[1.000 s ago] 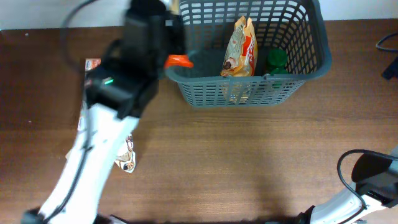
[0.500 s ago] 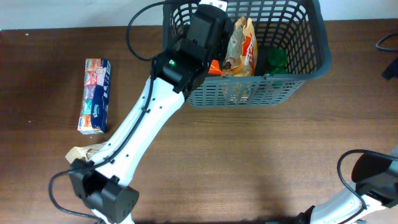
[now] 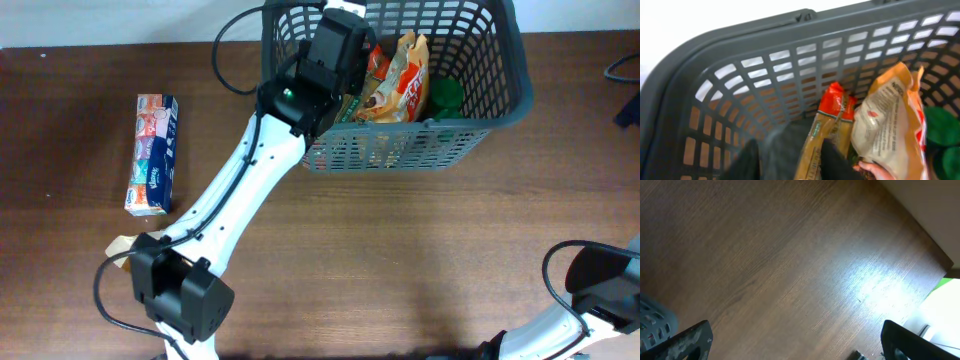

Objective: Pack container
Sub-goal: 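Lift the spaghetti packet and carry it into the basket, then release the packet and withdraw the left gripper from the basket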

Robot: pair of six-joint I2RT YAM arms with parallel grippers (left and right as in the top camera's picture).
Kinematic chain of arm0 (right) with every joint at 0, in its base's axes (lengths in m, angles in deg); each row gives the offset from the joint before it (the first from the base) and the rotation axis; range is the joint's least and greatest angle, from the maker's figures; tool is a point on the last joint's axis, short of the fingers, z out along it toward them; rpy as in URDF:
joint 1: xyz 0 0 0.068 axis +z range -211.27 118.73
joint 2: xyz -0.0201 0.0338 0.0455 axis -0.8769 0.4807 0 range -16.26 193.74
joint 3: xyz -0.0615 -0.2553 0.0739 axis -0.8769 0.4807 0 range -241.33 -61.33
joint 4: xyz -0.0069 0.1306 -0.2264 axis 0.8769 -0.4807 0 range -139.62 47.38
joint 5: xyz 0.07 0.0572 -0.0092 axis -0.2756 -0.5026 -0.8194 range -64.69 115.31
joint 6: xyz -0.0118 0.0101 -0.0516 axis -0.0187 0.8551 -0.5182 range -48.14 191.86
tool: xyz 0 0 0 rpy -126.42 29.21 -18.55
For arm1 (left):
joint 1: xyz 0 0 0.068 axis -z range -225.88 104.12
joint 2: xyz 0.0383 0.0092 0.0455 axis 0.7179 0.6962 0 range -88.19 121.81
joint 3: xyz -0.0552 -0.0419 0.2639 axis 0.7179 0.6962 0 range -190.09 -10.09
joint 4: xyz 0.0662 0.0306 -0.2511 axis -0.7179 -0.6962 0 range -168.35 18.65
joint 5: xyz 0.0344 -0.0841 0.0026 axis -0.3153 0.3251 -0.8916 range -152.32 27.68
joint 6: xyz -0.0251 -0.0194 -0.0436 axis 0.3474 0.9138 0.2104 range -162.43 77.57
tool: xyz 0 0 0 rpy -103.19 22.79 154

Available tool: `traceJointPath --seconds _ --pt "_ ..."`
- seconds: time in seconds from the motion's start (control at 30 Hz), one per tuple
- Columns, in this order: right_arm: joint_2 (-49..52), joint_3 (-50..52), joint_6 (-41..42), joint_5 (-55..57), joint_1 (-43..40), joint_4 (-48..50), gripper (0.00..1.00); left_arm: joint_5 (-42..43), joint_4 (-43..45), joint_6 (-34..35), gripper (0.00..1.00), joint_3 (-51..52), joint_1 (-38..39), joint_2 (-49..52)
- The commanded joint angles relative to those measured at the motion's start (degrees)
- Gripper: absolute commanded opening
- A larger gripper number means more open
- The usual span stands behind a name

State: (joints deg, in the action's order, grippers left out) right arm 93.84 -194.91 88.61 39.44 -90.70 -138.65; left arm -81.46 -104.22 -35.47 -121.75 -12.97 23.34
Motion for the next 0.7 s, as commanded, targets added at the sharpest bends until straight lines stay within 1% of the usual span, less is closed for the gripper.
traceJointPath --seconds 0.0,0.07,0.13,0.17,0.23,0.3,0.47,0.6,0.63,0.67 --pt "0.00 0.20 0.70 0.92 -0.24 0.00 0.99 -5.16 0.42 -1.81 0.50 -2.64 -0.44 0.31" --pt "0.00 0.20 0.70 0.92 -0.22 0.00 0.99 -8.28 -0.74 -4.26 0.76 -4.20 -0.44 -0.17" --pt "0.00 0.20 0.70 0.92 -0.22 0.02 0.99 -11.39 -3.26 -5.84 0.97 -6.38 -0.44 -1.31" --pt "0.00 0.20 0.70 0.92 -0.22 0.00 0.99 -12.72 -4.74 -6.49 0.99 -7.48 -0.46 -2.03" --pt "0.00 0.20 0.70 0.92 -0.24 0.02 0.99 -14.67 -8.00 -6.62 0.99 -9.60 -0.63 -3.65" --pt "0.00 0.20 0.70 0.92 -0.22 0.00 0.99 -14.75 -11.76 -6.58 0.99 -11.37 -1.36 -5.51" --pt "0.00 0.20 0.70 0.92 -0.24 0.02 0.99 -14.69 -19.71 -6.01 0.99 -11.93 -5.16 -11.17" --pt "0.00 0.20 0.70 0.92 -0.22 0.00 0.99 -14.25 -26.10 -0.92 0.99 -11.93 -10.19 -14.51" --pt "0.00 0.20 0.70 0.92 -0.22 0.00 0.99 -13.46 -27.58 0.42 0.99 -11.93 -11.82 -15.15" --pt "0.00 0.20 0.70 0.92 -0.22 0.02 0.99 -10.82 -30.36 2.25 0.99 -11.93 -15.32 -16.02"
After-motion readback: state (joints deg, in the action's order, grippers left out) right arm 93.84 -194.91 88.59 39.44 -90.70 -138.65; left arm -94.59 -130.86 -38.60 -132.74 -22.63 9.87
